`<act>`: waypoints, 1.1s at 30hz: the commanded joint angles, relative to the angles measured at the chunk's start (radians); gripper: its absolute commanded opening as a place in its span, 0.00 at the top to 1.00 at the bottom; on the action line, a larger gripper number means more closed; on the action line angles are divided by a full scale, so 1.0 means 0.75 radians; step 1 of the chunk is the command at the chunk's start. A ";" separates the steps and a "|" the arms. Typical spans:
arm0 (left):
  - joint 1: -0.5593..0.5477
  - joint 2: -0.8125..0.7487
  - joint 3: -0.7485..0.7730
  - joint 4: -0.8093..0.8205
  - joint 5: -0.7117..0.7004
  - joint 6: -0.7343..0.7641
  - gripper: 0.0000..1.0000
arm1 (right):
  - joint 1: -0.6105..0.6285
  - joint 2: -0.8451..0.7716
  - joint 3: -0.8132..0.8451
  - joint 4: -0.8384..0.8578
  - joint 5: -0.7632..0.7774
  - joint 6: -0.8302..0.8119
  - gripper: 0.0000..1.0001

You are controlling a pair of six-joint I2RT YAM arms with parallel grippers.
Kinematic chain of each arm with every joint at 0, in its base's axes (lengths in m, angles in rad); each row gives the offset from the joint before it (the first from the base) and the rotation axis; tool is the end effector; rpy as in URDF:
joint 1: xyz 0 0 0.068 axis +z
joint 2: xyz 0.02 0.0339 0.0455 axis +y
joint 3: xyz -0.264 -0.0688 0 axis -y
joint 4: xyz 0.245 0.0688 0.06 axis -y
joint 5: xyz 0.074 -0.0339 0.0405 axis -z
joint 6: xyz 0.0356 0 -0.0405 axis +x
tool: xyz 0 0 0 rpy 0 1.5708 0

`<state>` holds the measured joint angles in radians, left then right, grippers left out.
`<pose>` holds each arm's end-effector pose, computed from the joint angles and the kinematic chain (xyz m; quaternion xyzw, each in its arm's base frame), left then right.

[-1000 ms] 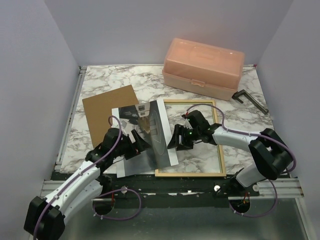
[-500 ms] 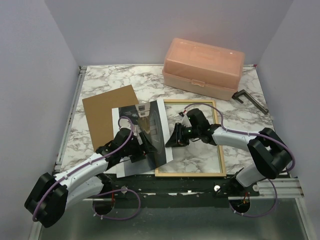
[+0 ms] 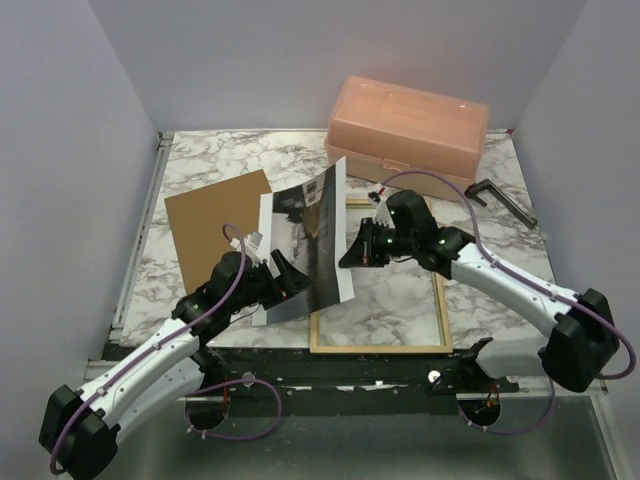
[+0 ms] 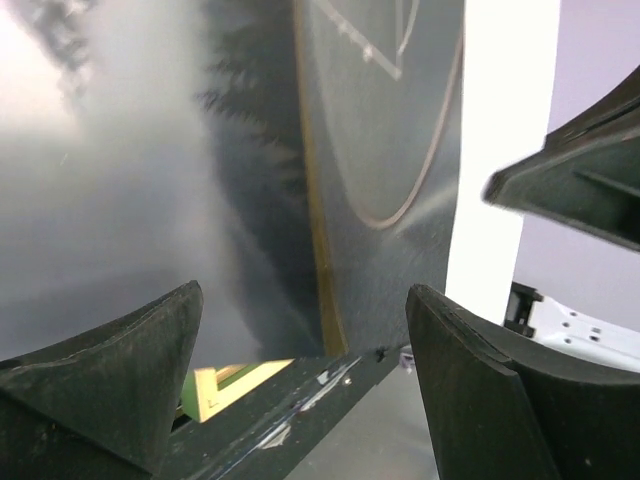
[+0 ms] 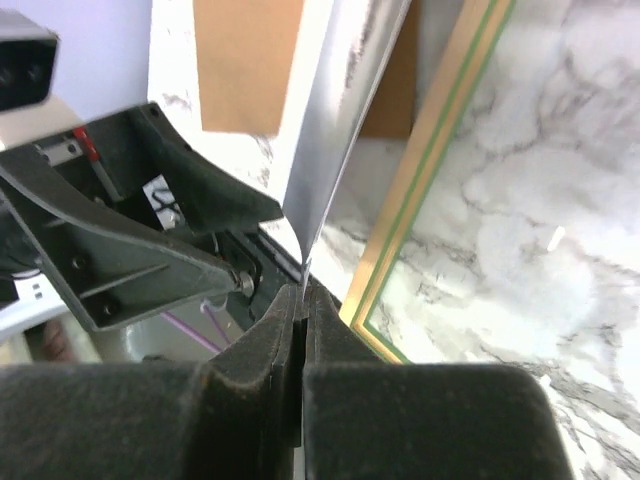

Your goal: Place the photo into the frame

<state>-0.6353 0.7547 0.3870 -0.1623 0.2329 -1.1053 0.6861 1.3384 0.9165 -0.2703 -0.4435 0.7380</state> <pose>0.1333 -0.1084 0.2074 -0.1445 0.8515 -0.4425 0.2413 0.2139 0.1949 0.2571 -0.0706 0.8850 0.4218 0.1840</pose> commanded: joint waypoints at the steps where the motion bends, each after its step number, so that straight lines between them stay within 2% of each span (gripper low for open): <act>1: -0.006 -0.129 0.054 -0.070 -0.055 0.034 0.16 | 0.003 -0.159 0.184 -0.319 0.293 -0.153 1.00; 7: -0.008 -0.210 0.067 -0.124 -0.077 0.044 0.16 | 0.004 -0.266 0.504 -0.648 0.585 -0.295 1.00; 12: -0.007 -0.196 0.082 -0.112 -0.074 0.048 0.16 | 0.003 -0.239 0.786 -0.941 0.836 -0.448 1.00; 19: -0.007 -0.174 0.090 -0.106 -0.047 0.049 0.16 | 0.004 -0.118 1.051 -1.279 0.972 -0.612 1.00; 22: -0.008 -0.192 0.080 -0.112 -0.045 0.042 0.16 | 0.004 -0.064 1.069 -1.318 0.909 -0.645 1.00; 28: -0.006 -0.231 0.083 -0.139 -0.050 0.034 0.16 | 0.004 0.070 0.997 -1.273 0.608 -0.647 1.00; 33: -0.008 -0.249 0.085 -0.134 -0.046 0.020 0.15 | 0.005 0.089 0.827 -1.072 0.345 -0.590 1.00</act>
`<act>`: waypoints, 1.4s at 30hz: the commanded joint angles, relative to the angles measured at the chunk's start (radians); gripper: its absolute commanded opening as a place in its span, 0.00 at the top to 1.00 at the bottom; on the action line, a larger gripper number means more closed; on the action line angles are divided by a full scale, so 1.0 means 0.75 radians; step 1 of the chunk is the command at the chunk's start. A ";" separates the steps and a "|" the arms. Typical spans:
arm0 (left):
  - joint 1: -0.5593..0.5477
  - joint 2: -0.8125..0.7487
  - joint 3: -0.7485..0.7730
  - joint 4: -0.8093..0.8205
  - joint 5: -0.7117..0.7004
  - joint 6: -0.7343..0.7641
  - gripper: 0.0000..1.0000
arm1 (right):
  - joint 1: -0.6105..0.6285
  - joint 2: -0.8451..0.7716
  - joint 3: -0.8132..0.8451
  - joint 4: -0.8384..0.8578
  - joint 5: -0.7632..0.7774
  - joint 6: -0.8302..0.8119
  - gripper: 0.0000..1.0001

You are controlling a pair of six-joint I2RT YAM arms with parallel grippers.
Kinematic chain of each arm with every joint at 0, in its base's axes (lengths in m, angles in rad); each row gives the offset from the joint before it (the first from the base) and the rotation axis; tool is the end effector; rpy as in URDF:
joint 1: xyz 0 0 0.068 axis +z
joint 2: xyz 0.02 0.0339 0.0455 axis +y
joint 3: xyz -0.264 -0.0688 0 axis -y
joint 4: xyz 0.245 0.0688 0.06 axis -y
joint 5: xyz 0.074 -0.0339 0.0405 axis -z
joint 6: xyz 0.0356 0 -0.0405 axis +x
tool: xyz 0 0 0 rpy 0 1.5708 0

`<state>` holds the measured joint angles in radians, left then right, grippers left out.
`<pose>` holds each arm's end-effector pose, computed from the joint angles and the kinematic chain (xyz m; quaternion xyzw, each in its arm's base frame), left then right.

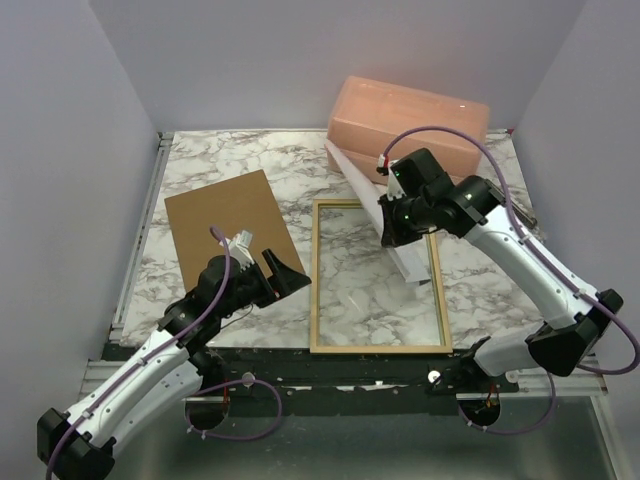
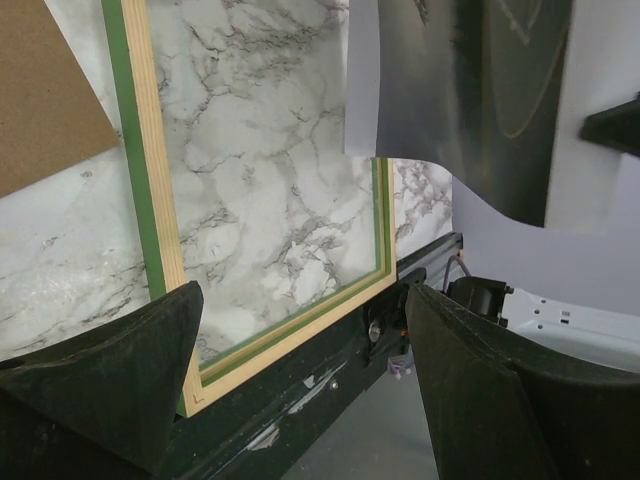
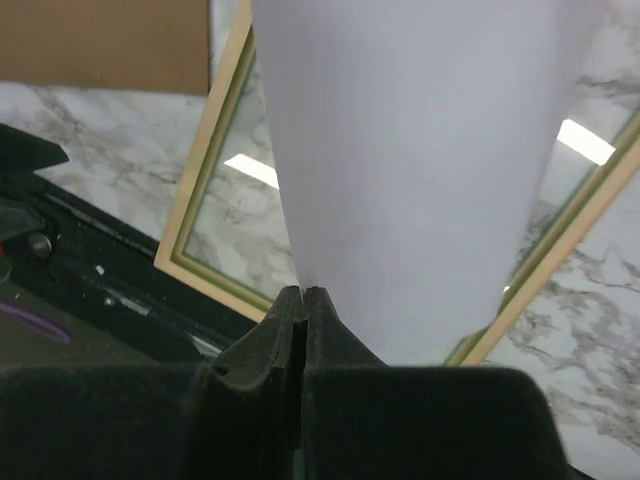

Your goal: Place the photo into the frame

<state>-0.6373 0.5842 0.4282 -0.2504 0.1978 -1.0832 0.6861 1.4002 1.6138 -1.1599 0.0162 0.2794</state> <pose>0.1173 -0.0956 0.2373 -0.1308 0.8226 -0.4686 0.2944 0.2062 0.1681 0.3953 -0.1897 0.9325 0.1358 0.2757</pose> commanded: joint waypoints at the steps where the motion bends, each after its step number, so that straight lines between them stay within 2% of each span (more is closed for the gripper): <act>1: -0.005 -0.025 0.030 -0.018 0.002 -0.012 0.15 | 0.006 0.005 -0.143 0.158 -0.308 0.048 0.99; 10: -0.004 -0.055 -0.033 0.051 0.022 -0.067 0.11 | 0.062 0.017 -0.479 0.520 -0.592 0.207 0.99; 19: -0.005 0.003 -0.103 0.126 0.033 -0.109 0.09 | 0.115 0.087 -0.755 0.851 -0.632 0.368 0.98; 25: -0.004 0.099 -0.140 0.172 0.056 -0.130 0.09 | 0.189 0.149 -0.846 1.044 -0.729 0.456 0.94; 28: -0.003 0.111 -0.173 0.207 0.054 -0.142 0.09 | 0.230 0.185 -0.861 1.109 -0.766 0.484 0.84; 30: -0.003 0.121 -0.193 0.231 0.051 -0.150 0.09 | 0.244 0.198 -0.870 1.146 -0.794 0.502 0.75; 33: -0.004 0.162 -0.214 0.265 0.053 -0.155 0.10 | 0.245 0.186 -0.890 1.180 -0.799 0.517 0.49; 37: -0.005 0.226 -0.229 0.288 0.050 -0.151 0.13 | 0.245 0.140 -0.902 1.154 -0.712 0.527 0.26; 39: -0.005 0.250 -0.235 0.287 0.042 -0.138 0.15 | 0.241 0.112 -0.914 1.148 -0.665 0.547 0.20; 42: -0.005 0.287 -0.244 0.280 0.026 -0.122 0.18 | 0.215 0.073 -0.945 1.153 -0.641 0.566 0.17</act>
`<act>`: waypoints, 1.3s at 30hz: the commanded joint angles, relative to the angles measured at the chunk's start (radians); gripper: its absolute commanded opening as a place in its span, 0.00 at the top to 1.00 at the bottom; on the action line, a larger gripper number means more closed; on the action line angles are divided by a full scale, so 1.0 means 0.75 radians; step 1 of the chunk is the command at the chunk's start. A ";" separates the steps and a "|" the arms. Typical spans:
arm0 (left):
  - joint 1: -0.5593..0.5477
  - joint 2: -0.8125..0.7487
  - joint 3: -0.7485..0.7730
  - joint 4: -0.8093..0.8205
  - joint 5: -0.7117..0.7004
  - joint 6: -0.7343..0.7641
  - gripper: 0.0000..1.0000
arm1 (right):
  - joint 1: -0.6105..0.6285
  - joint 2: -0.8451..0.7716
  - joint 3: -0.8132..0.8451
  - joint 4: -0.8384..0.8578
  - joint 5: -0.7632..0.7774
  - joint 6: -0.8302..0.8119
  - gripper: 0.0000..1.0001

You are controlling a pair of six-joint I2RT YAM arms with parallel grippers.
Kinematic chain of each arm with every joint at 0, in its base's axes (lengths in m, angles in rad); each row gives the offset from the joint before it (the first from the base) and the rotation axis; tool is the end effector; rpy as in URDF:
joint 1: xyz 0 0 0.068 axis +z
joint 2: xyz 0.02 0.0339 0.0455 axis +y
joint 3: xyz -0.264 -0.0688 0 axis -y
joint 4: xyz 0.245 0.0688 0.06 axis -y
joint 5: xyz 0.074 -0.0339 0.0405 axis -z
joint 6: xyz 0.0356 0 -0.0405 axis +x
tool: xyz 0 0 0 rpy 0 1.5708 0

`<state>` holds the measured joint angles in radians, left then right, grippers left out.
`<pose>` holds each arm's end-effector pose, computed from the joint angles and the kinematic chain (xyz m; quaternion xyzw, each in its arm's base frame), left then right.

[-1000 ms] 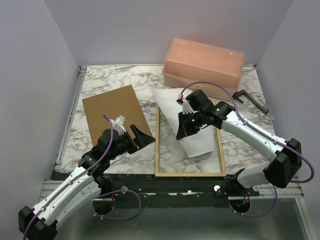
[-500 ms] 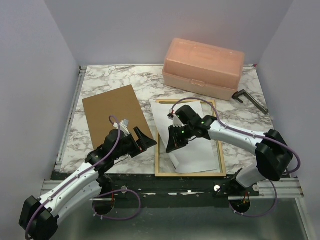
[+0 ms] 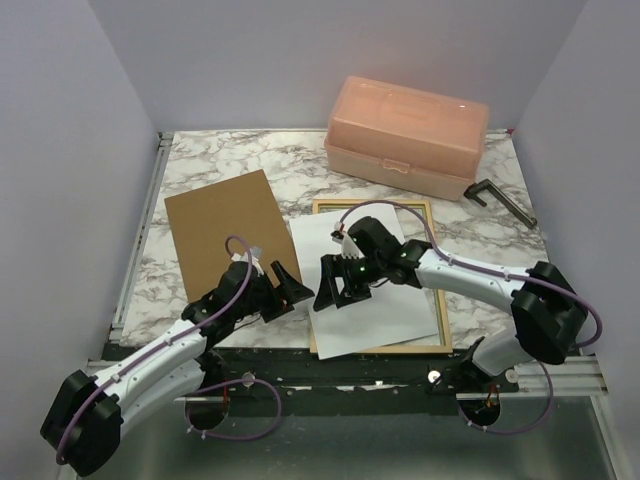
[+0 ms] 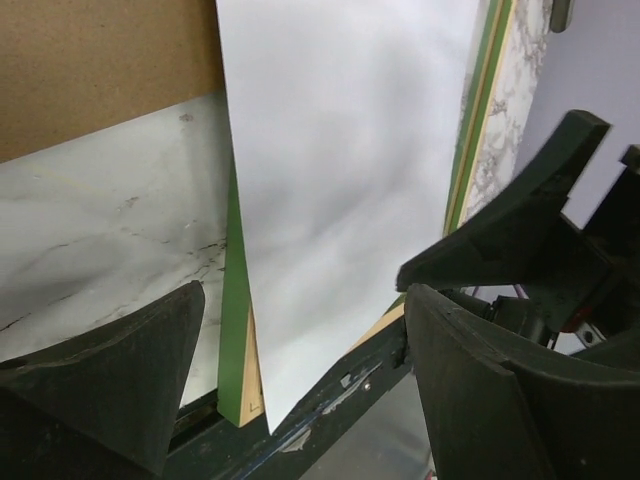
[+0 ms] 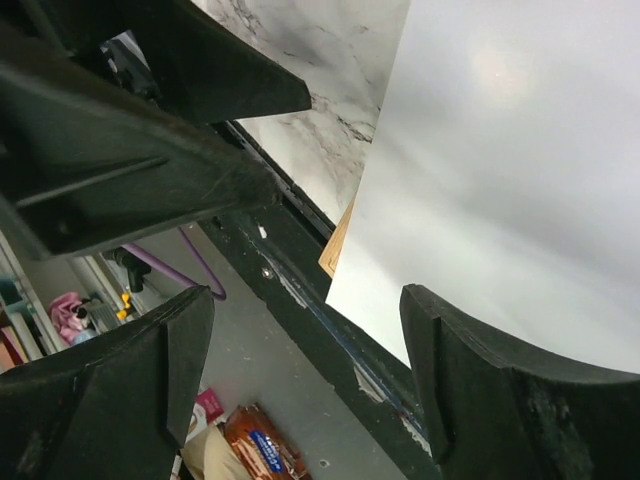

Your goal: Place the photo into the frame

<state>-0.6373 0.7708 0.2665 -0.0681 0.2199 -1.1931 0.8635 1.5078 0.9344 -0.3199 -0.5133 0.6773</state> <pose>0.1284 -0.1047 0.1727 -0.1889 0.8536 -0.4359 0.2137 0.1866 0.2452 0.2126 -0.1688 0.9005 0.3957 0.0639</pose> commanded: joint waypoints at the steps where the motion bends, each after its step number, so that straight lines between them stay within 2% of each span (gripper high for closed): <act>1: -0.004 0.055 -0.037 0.046 -0.005 0.028 0.20 | -0.042 -0.076 -0.049 0.036 0.055 0.038 0.17; 3: -0.005 0.087 -0.059 0.083 -0.002 0.028 0.23 | -0.088 -0.096 -0.074 0.045 0.018 0.041 0.17; 8: -0.003 0.218 -0.104 0.331 0.039 0.027 0.35 | -0.283 -0.173 -0.189 0.102 -0.160 0.055 0.17; 13: -0.002 0.389 -0.053 0.438 0.083 0.092 0.46 | -0.425 -0.256 -0.266 0.106 -0.235 0.047 0.17; 18: -0.003 0.492 -0.043 0.550 0.085 0.100 0.53 | -0.448 -0.278 -0.278 0.095 -0.244 0.042 0.17; 28: 0.001 0.586 -0.100 0.794 0.076 0.065 0.62 | -0.456 -0.296 -0.260 0.056 -0.231 0.020 0.17; 39: 0.009 0.574 -0.128 0.811 0.051 0.069 0.94 | -0.458 -0.331 -0.225 0.036 -0.215 0.032 0.17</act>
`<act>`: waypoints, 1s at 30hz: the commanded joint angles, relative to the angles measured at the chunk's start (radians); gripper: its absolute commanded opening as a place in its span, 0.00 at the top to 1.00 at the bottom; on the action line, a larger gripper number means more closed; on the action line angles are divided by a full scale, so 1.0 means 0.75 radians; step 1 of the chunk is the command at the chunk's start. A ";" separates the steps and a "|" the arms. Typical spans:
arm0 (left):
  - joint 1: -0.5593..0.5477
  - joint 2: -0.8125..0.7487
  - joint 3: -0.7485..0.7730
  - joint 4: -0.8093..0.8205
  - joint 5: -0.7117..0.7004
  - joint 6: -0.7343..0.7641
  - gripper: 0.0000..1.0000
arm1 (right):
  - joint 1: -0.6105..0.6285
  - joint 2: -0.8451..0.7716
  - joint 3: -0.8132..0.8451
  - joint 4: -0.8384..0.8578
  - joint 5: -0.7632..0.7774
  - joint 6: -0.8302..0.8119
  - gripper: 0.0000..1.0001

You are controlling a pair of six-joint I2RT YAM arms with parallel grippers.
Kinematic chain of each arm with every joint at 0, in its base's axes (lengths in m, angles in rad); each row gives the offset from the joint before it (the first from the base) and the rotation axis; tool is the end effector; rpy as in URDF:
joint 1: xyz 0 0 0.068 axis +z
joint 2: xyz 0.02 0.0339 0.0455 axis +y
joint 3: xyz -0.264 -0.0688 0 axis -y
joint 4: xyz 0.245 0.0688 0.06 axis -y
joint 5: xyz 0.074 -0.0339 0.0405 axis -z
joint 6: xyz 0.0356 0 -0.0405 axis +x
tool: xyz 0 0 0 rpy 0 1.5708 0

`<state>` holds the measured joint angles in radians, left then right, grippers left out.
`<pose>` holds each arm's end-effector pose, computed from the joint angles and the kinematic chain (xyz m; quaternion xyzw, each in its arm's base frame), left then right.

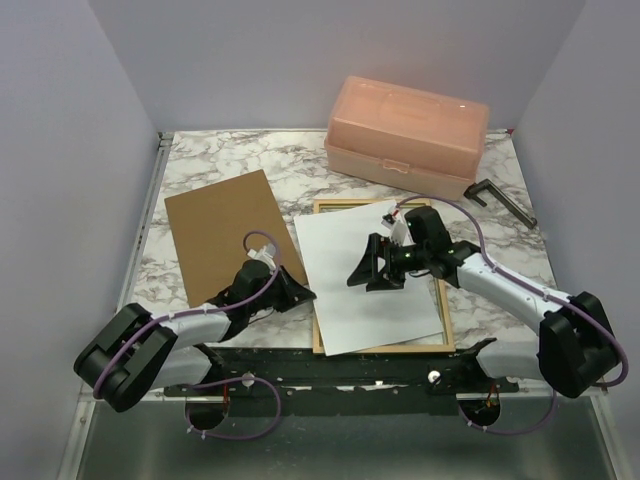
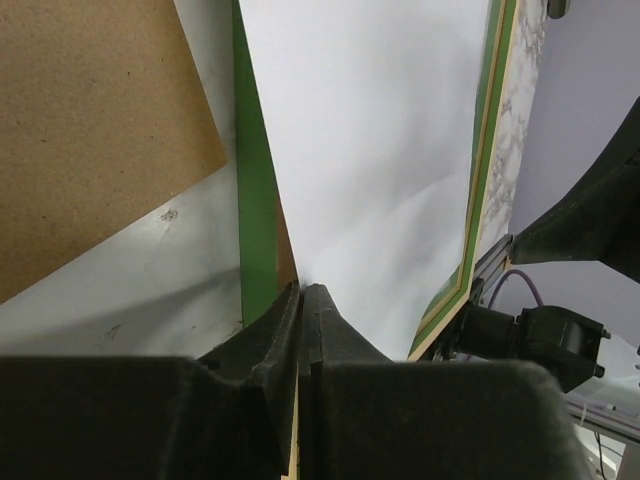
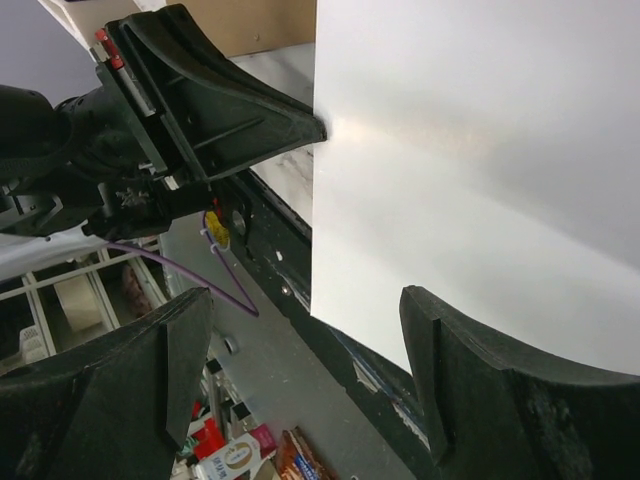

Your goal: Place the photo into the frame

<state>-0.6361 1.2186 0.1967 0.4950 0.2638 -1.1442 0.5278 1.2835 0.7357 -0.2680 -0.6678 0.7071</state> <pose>0.1567 -0.1272 0.1291 -0.1525 0.8482 -0.4558 0.2224 0.2096 0.1477 0.2161 -0.0417 0.8855 0.4500 0.1076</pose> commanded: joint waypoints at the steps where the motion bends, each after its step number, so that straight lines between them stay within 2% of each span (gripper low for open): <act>1: 0.009 -0.035 -0.037 0.057 -0.010 0.004 0.97 | -0.011 -0.035 0.046 -0.042 -0.005 -0.010 0.18; 6: 0.022 -0.156 -0.013 -0.082 -0.025 0.036 1.00 | -0.013 -0.047 0.075 -0.085 0.026 -0.028 0.18; 13: 0.041 -0.403 0.110 -0.527 -0.065 0.159 1.00 | -0.014 -0.107 0.129 -0.143 0.126 -0.041 0.18; 17: 0.072 -0.481 0.175 -0.658 -0.030 0.227 1.00 | -0.015 -0.170 0.173 -0.172 0.205 -0.053 0.18; 23: 0.104 -0.432 0.269 -0.736 0.078 0.316 1.00 | -0.014 -0.233 0.268 -0.281 0.316 -0.111 0.17; 30: 0.104 -0.288 0.382 -0.732 0.156 0.398 1.00 | -0.015 -0.269 0.284 -0.313 0.339 -0.117 0.17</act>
<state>-0.5621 0.9554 0.4221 -0.0299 0.3141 -0.9142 0.5217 1.0981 0.9291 -0.4484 -0.4576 0.6422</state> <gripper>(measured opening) 0.008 0.824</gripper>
